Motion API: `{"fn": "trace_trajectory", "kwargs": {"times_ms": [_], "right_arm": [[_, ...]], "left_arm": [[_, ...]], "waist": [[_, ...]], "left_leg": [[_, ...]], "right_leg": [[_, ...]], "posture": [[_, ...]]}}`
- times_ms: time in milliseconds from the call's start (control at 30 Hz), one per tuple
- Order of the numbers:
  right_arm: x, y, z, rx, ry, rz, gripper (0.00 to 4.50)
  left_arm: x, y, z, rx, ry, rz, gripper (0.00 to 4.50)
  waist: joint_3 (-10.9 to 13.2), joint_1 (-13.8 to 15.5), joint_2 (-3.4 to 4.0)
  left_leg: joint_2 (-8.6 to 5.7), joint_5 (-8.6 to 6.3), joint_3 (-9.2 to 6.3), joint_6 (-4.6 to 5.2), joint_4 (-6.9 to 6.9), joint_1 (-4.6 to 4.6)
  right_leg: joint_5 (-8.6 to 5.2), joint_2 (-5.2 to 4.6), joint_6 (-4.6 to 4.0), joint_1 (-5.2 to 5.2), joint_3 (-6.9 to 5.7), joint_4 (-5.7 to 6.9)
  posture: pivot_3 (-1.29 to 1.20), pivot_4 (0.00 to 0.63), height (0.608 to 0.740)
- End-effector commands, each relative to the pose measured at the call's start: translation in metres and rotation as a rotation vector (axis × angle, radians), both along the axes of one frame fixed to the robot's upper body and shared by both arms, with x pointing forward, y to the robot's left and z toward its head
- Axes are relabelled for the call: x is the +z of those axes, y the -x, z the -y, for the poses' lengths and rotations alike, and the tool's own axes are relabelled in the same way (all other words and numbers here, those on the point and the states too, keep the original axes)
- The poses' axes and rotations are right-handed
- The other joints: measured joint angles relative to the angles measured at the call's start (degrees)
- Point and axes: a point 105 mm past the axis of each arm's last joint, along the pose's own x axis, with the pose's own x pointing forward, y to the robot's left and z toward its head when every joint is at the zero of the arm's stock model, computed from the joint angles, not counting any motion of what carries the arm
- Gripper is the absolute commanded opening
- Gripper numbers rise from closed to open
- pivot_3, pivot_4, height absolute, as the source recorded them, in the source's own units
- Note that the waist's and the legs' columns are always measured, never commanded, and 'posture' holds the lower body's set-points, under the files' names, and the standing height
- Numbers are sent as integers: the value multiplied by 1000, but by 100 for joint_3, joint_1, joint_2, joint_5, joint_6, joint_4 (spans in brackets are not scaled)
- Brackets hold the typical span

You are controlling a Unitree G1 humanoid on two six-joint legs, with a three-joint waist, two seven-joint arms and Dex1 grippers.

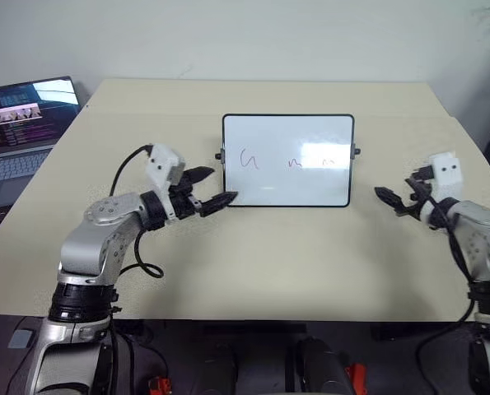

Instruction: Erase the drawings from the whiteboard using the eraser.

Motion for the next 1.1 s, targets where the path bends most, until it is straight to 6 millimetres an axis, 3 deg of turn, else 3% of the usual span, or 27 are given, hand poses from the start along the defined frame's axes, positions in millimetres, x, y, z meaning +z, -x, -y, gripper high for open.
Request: {"fn": "trace_trajectory", "kwargs": {"times_ms": [33, 300, 467, 1033, 1100], "right_arm": [[17, 7, 13, 4, 6, 22, 4454], [13, 11, 51, -87, 21, -45, 4454], [-2, 7, 64, -131, 22, -115, 4454], [-30, -4, 68, -103, 18, -176, 4454], [-33, -4, 68, -100, 20, -184, 3846]], "left_arm": [[15, 7, 20, -107, -3, 28, 4500], [8, 3, 51, -213, -45, 16, 4500], [-3, 7, 61, -247, -88, 0, 4500], [-7, 11, 48, -216, -106, -5, 4500], [-8, 10, 46, -210, -113, -3, 4500]], "waist": [[1, -38, 0], [4, -45, -6], [7, -40, -10], [9, -49, -13], [9, -46, -13]], "left_leg": [[1, 0, 2, 0, 0, 3], [1, -1, 16, 1, 3, 5], [1, -2, 24, 4, 3, 7], [0, -3, 30, 5, 4, 11], [0, -3, 31, 5, 4, 12]], "right_leg": [[0, 0, 0, -1, 1, 1], [-1, 0, 2, -1, 9, 1], [-1, 0, 2, -1, 16, 1], [-1, -1, 3, -1, 22, 2], [-1, -1, 3, -1, 23, 3]], "posture": [[0, 150, 740], [0, 150, 740], [0, 150, 740], [0, 150, 740], [0, 150, 740]]}}
